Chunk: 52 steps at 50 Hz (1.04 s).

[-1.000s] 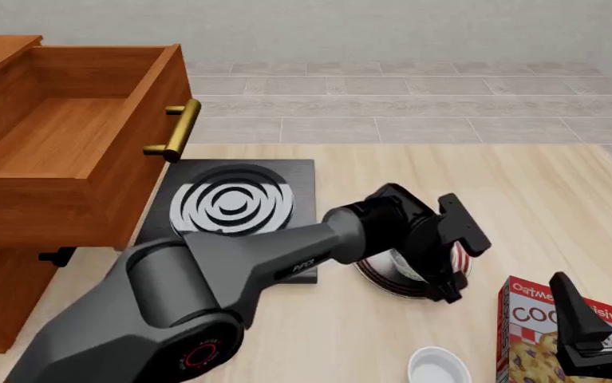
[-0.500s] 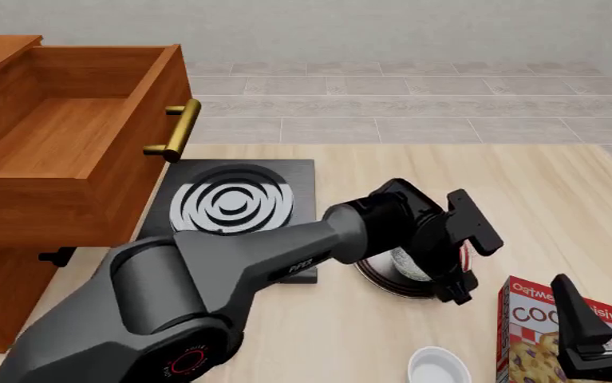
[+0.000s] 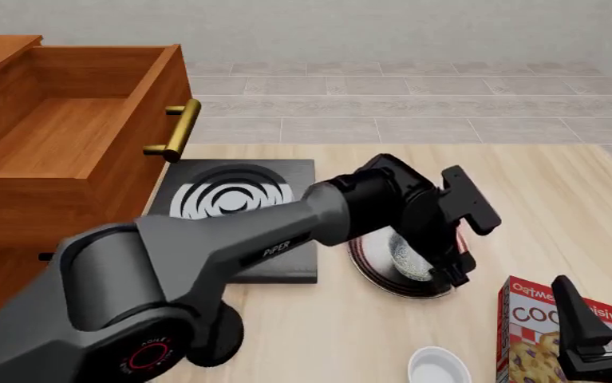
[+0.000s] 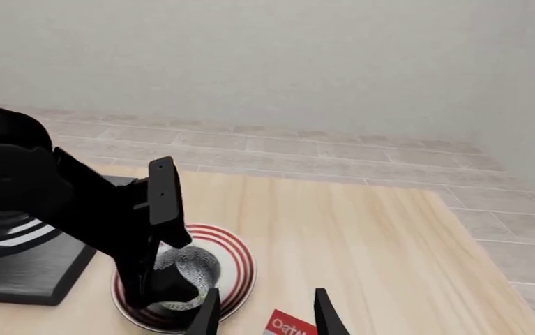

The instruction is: Pick the akita bowl in the top layer of the wooden cabinet and place it on the plate.

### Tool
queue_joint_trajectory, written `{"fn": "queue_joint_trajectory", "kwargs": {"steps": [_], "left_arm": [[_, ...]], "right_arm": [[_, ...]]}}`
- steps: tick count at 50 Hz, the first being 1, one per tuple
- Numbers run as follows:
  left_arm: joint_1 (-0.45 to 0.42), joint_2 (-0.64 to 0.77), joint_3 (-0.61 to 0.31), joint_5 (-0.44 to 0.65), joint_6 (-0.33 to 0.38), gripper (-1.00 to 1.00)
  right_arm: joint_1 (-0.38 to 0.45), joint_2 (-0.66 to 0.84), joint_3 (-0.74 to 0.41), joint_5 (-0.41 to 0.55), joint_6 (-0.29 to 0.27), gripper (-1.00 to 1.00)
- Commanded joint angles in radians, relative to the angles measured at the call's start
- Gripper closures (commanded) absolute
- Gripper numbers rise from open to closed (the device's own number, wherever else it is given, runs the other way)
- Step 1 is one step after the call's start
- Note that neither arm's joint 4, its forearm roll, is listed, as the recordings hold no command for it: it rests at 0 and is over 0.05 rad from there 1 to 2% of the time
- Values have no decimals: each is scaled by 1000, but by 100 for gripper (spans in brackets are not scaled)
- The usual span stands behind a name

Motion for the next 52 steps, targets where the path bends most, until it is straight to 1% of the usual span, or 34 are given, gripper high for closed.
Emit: {"fn": "queue_joint_trajectory", "kwargs": {"steps": [1, 22, 23, 28, 34, 43, 52], "left_arm": [[0, -52, 17, 12, -2, -100], [15, -136, 38, 33, 12, -100], [9, -143, 26, 44, -2, -100], [7, -153, 12, 57, -10, -100], [7, -172, 16, 60, -11, -100], [3, -194, 13, 69, -34, -100], [-3, -215, 6, 80, -75, -100]], "right_arm": [[-3, -4, 0, 5, -10, -100], [-13, -16, 0, 17, -22, -100], [-13, -13, 0, 14, -24, -100], [-14, -7, 0, 8, -25, -100], [-16, -6, 0, 6, -28, -100], [-20, -1, 0, 0, -32, -100], [-22, -16, 0, 15, -35, -100]]}}
